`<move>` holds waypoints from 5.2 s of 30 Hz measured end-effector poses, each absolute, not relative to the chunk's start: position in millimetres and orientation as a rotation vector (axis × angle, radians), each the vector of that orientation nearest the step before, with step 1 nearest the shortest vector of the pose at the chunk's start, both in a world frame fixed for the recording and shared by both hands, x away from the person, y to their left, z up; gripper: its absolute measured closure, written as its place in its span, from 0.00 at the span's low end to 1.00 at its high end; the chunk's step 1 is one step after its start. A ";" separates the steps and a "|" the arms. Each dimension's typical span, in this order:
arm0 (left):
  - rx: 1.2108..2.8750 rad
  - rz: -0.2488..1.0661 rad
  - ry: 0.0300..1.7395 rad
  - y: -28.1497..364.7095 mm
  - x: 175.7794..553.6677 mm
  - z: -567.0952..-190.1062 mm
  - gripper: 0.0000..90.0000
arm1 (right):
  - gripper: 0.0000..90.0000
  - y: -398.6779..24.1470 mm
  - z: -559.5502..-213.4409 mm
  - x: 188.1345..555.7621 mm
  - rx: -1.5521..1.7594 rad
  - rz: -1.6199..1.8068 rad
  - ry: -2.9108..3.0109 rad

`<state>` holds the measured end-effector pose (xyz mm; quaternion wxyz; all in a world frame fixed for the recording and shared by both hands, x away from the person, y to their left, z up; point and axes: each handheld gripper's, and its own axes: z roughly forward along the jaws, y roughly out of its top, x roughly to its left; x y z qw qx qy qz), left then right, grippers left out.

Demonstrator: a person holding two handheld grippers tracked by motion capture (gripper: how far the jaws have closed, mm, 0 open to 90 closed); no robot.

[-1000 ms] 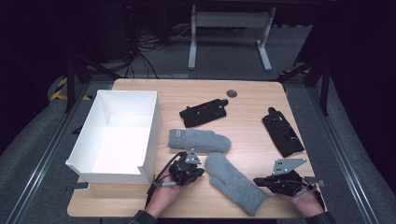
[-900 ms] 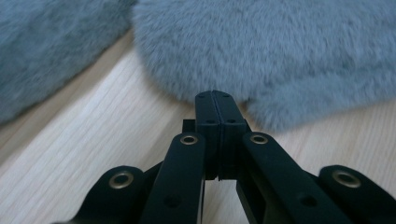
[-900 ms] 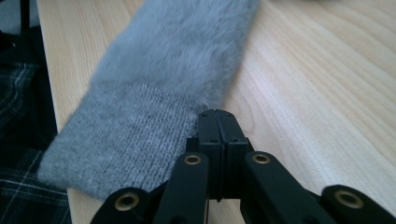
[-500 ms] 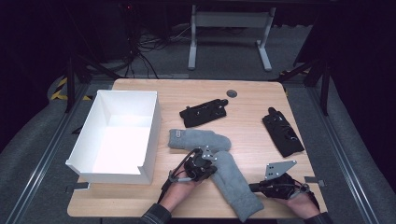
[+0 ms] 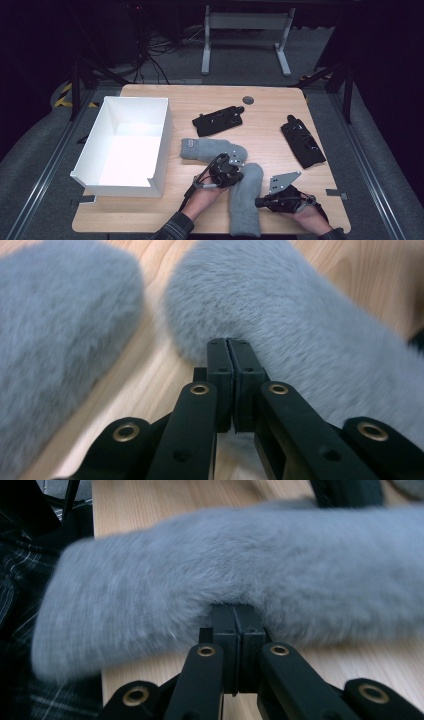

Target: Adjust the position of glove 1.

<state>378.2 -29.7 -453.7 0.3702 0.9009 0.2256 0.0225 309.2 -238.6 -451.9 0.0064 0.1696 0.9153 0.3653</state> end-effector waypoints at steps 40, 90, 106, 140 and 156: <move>2.271 0.234 0.648 29.9 401.4 -421.1 0.56 | 0.41 -280.7 -442.6 312.2 0.758 1.201 2.589; 2.327 0.197 0.788 20.7 400.3 -427.2 0.98 | 0.23 -317.4 -469.4 324.8 0.902 1.071 2.471; 2.378 0.320 0.949 45.9 399.5 -429.6 1.00 | 0.23 -317.3 -469.6 324.8 0.904 1.071 2.466; 2.371 0.176 0.764 12.5 409.7 -442.0 0.94 | 0.23 -317.2 -469.6 324.6 0.903 1.070 2.466; 2.214 0.102 0.752 49.0 404.5 -393.6 0.96 | 0.23 -316.8 -469.5 324.6 0.909 1.067 2.465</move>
